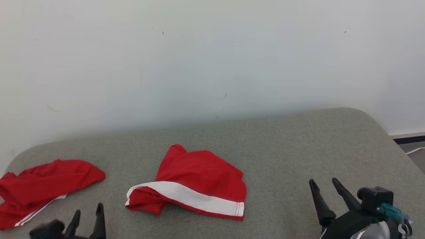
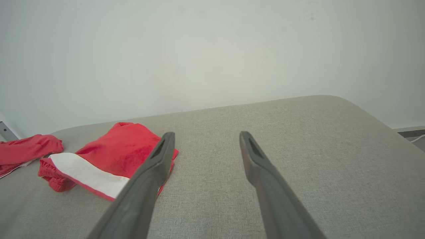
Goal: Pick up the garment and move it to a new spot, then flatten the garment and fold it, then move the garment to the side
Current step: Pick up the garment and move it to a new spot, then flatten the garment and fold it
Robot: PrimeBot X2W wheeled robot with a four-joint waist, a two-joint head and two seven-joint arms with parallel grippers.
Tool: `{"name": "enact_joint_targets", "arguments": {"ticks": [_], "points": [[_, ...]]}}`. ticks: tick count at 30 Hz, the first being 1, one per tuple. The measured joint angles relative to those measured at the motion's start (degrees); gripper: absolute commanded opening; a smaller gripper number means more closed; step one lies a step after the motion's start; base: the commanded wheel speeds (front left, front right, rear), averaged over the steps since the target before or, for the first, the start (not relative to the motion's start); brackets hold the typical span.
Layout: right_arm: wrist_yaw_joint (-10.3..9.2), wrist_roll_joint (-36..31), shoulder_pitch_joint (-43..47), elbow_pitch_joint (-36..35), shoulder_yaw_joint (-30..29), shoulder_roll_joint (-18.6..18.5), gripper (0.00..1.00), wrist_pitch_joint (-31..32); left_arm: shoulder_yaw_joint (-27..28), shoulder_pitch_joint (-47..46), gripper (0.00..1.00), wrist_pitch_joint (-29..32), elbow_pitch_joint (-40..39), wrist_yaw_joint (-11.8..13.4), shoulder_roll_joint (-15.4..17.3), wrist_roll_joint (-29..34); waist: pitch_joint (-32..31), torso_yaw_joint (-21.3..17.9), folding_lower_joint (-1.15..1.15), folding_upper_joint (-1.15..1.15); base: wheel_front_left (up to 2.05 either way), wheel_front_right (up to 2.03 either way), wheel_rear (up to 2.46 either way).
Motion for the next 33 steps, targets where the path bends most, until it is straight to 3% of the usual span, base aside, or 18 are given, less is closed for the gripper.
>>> {"name": "enact_joint_targets", "arguments": {"ticks": [7, 19, 28, 33], "points": [[-1.24, 0.1, 2.1, 2.6, -0.7, 1.0, 1.00, -1.2, 2.8, 6.1, 1.00, 0.0, -3.6, 0.0, -0.9, 4.1, -0.1, -0.4, 0.00, 0.00, 0.00, 0.00, 0.00], [-1.18, 0.2, 2.0, 3.9, 0.3, 1.1, 1.00, -1.8, 5.5, 8.0, 1.00, 0.0, -8.0, 0.0, -1.4, 9.2, 0.8, -0.6, 0.00, 0.00, 0.00, 0.00, 0.00], [-0.42, -0.1, 1.8, 4.4, 1.9, 1.1, 1.00, -2.1, 6.8, 9.4, 1.00, 2.1, -11.3, 0.0, -2.4, 13.7, 1.3, -0.8, 0.00, 0.00, 0.00, 0.00, 0.00], [0.83, -0.7, 0.5, 4.7, 5.1, 1.3, 1.00, 0.6, 3.3, 6.0, 1.00, 7.0, -10.9, 0.0, -1.2, 16.0, 2.4, -0.7, 0.00, 0.00, 0.00, 0.00, 0.00]]}}
